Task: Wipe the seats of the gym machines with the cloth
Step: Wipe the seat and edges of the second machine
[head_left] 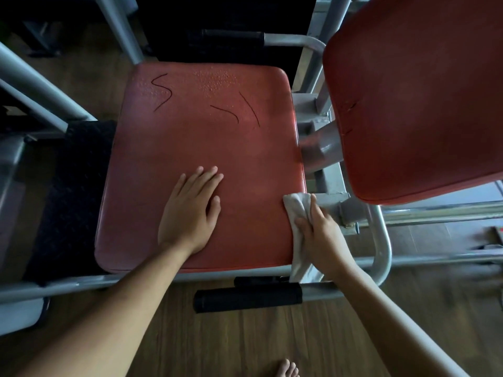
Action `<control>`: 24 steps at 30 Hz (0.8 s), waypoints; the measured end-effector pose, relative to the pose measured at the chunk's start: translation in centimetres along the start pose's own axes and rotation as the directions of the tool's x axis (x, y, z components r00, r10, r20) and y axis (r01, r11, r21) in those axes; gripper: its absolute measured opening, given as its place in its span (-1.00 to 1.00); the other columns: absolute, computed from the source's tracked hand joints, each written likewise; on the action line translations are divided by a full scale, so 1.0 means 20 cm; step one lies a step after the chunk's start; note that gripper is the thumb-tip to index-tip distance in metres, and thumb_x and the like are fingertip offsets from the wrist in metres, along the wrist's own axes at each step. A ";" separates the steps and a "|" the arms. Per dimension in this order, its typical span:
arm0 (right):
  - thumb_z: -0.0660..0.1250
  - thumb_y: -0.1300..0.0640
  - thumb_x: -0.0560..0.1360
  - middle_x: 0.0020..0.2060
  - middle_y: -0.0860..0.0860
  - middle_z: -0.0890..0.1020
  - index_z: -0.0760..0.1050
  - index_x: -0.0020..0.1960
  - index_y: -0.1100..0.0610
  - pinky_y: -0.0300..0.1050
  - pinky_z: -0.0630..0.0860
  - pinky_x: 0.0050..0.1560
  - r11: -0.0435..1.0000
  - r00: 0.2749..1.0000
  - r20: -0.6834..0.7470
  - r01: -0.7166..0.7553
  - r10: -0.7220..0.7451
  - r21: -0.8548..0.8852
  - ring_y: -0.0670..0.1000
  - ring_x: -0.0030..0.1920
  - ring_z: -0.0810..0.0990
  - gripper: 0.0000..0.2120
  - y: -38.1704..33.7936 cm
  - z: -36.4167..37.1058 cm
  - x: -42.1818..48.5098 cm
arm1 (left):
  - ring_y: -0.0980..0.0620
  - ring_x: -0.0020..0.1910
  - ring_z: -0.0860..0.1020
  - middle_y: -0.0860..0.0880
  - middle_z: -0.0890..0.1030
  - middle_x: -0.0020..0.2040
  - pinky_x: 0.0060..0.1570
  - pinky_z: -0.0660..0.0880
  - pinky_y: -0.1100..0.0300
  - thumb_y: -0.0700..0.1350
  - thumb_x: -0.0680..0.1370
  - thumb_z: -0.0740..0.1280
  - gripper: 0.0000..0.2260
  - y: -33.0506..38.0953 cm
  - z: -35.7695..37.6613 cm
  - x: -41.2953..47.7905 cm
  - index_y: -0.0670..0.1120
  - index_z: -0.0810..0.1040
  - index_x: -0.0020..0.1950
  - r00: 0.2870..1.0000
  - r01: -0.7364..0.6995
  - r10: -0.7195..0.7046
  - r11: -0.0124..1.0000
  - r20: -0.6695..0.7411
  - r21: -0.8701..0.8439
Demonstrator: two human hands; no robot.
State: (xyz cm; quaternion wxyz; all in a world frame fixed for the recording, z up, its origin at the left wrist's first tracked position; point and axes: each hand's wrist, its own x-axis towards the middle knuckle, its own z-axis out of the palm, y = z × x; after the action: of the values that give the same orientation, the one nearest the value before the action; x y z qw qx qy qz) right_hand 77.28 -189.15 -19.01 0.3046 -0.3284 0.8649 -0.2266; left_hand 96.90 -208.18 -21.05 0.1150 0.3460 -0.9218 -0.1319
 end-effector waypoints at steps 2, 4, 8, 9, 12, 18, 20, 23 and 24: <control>0.16 0.06 0.68 0.40 0.23 0.45 0.07 0.62 0.17 -0.05 0.35 0.26 1.000 1.000 -0.016 -0.016 0.016 0.005 0.22 0.36 0.44 -0.43 -0.03 -0.02 0.07 | 0.04 0.57 0.21 0.06 0.35 0.54 0.56 0.12 -0.02 -0.02 0.65 0.07 -0.57 0.00 0.00 0.00 -0.02 0.37 0.52 1.000 -0.004 0.004 1.000 0.005 0.004; 0.16 0.06 0.68 0.39 0.22 0.47 0.13 0.60 0.18 -0.09 0.34 0.27 0.999 0.996 -0.084 -0.026 0.029 0.041 0.20 0.37 0.44 -0.46 -0.08 -0.02 0.17 | 0.05 0.57 0.21 0.07 0.35 0.54 0.56 0.12 -0.02 -0.02 0.65 0.08 -0.57 0.00 0.00 0.00 -0.02 0.37 0.52 1.000 -0.005 0.005 1.000 0.002 -0.001; 0.16 0.06 0.68 0.32 0.18 0.55 0.29 0.53 0.19 -0.18 0.34 0.16 0.992 0.986 -0.159 -0.036 0.055 0.124 0.19 0.32 0.50 -0.55 -0.08 0.00 0.20 | 0.06 0.56 0.23 0.09 0.37 0.52 0.56 0.10 0.03 -0.01 0.64 0.09 -0.58 0.00 -0.01 0.00 -0.01 0.39 0.50 1.000 0.013 -0.013 1.000 0.010 -0.003; 0.16 0.06 0.68 0.24 0.17 0.60 0.36 0.47 0.20 -0.20 0.34 0.05 0.991 0.986 -0.152 -0.048 0.067 0.128 0.20 0.25 0.55 -0.60 -0.07 -0.01 0.16 | 0.06 0.55 0.26 0.10 0.38 0.51 0.56 0.11 0.04 -0.01 0.63 0.10 -0.58 0.01 -0.02 0.00 0.00 0.40 0.48 1.000 0.022 -0.022 1.000 0.016 -0.006; 0.19 0.09 0.67 0.09 0.16 0.63 0.46 0.28 0.22 -0.13 0.36 -0.05 0.994 0.983 -0.179 -0.034 0.052 0.102 0.21 0.12 0.60 -0.73 -0.04 -0.01 0.09 | -0.03 0.32 0.45 0.10 0.52 0.31 0.31 0.36 0.02 0.04 0.55 0.14 -0.65 0.03 -0.06 0.10 0.04 0.52 0.28 0.998 0.066 -0.067 0.998 0.011 0.018; 0.33 0.11 0.60 0.40 0.05 0.34 0.22 0.56 -0.01 -0.13 0.38 0.22 0.976 0.923 -0.357 0.193 -0.146 0.099 -0.08 0.22 0.41 -0.42 -0.18 -0.04 0.25 | -0.05 0.38 0.37 0.01 0.43 0.35 0.34 0.28 0.01 0.01 0.59 0.24 -0.68 0.00 0.01 0.31 0.01 0.46 0.34 0.994 0.095 -0.092 0.994 -0.055 0.054; 0.33 0.09 0.59 0.33 0.02 0.41 0.35 0.45 0.03 -0.30 0.29 0.15 0.968 0.918 -0.381 0.188 -0.113 0.166 -0.14 0.18 0.43 -0.56 -0.23 -0.07 0.42 | -0.06 0.49 0.29 -0.01 0.38 0.46 0.49 0.19 -0.03 -0.02 0.63 0.20 -0.64 -0.01 0.03 0.31 -0.01 0.40 0.44 0.995 0.087 -0.084 0.995 -0.055 0.058; 0.27 0.15 0.61 0.22 0.10 0.58 0.43 0.40 0.15 -0.07 0.44 0.26 0.988 0.899 -0.421 0.149 -0.118 0.043 0.10 0.22 0.53 -0.63 -0.29 -0.07 0.68 | -0.07 0.59 0.16 -0.04 0.28 0.57 0.57 0.07 -0.08 -0.02 0.68 0.11 -0.58 -0.03 0.04 0.33 -0.04 0.31 0.54 0.998 0.065 -0.064 0.995 -0.017 0.079; 0.25 0.14 0.62 0.17 0.12 0.62 0.43 0.41 0.16 0.05 0.48 0.25 0.993 0.891 -0.442 0.118 -0.105 0.002 0.14 0.20 0.55 -0.63 -0.30 -0.06 0.75 | -0.06 0.60 0.14 -0.04 0.26 0.58 0.57 0.07 -0.08 -0.01 0.68 0.09 -0.57 -0.03 0.04 0.33 -0.04 0.29 0.55 0.998 0.062 -0.061 0.994 -0.006 0.090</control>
State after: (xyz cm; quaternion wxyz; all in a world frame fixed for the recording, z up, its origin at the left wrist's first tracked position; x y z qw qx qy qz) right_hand 70.07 -203.54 -20.16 0.0920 -0.3134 0.8877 -0.3246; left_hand 92.16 -213.02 -21.19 0.0967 0.3793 -0.9155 -0.0928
